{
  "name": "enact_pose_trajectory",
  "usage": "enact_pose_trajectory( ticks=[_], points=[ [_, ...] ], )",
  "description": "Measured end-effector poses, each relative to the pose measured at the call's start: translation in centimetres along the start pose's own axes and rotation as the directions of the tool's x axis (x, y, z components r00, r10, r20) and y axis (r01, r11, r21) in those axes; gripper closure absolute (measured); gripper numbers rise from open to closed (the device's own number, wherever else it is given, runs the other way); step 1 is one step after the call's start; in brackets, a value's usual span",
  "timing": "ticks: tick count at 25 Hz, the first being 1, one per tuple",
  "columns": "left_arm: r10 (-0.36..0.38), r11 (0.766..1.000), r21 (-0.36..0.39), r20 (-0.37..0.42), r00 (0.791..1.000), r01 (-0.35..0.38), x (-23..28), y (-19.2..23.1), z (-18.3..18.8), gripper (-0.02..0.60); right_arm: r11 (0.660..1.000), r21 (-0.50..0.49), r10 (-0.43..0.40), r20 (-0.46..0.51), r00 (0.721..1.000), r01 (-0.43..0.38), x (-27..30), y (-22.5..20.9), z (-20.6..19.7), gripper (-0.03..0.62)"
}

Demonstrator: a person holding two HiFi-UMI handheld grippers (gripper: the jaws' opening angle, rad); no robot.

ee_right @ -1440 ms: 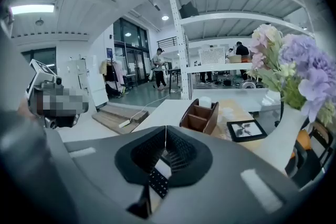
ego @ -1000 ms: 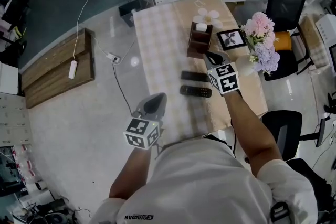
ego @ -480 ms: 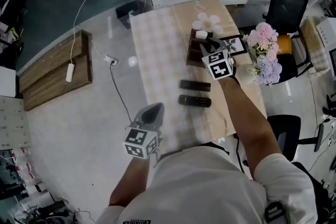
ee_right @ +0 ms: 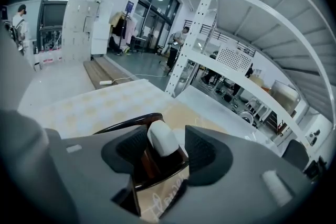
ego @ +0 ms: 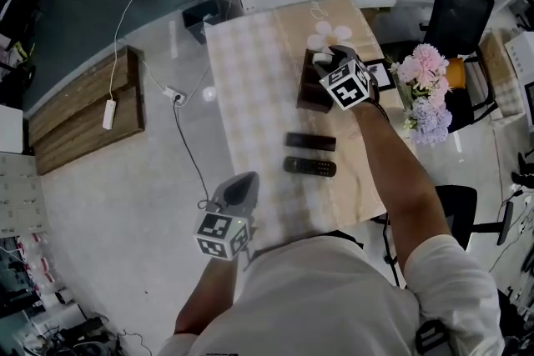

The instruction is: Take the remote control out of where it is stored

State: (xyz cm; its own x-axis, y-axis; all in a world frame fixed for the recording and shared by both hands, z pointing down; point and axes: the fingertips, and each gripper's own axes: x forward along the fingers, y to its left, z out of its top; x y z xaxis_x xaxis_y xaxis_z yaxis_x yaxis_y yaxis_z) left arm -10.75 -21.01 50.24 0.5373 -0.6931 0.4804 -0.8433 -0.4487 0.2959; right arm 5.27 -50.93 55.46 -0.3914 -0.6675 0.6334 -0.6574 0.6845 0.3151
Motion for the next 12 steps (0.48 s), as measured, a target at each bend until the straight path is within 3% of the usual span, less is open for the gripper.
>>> enact_pose_trajectory(
  ticks=[4,12],
  points=[
    [-0.003,1.000,-0.006,0.009,1.000,0.003,0.06,-0.07,0.27,0.578,0.998,-0.040,0.046,-0.039,0.998,-0.048,0.74,0.26,-0.43,0.379],
    [-0.006,1.000,-0.014,0.011,1.000,0.006,0.04,-0.33,-0.18,0.578,0.996,-0.057,0.069,-0.066,0.995,-0.073,0.41,0.65,-0.65,0.482]
  ],
)
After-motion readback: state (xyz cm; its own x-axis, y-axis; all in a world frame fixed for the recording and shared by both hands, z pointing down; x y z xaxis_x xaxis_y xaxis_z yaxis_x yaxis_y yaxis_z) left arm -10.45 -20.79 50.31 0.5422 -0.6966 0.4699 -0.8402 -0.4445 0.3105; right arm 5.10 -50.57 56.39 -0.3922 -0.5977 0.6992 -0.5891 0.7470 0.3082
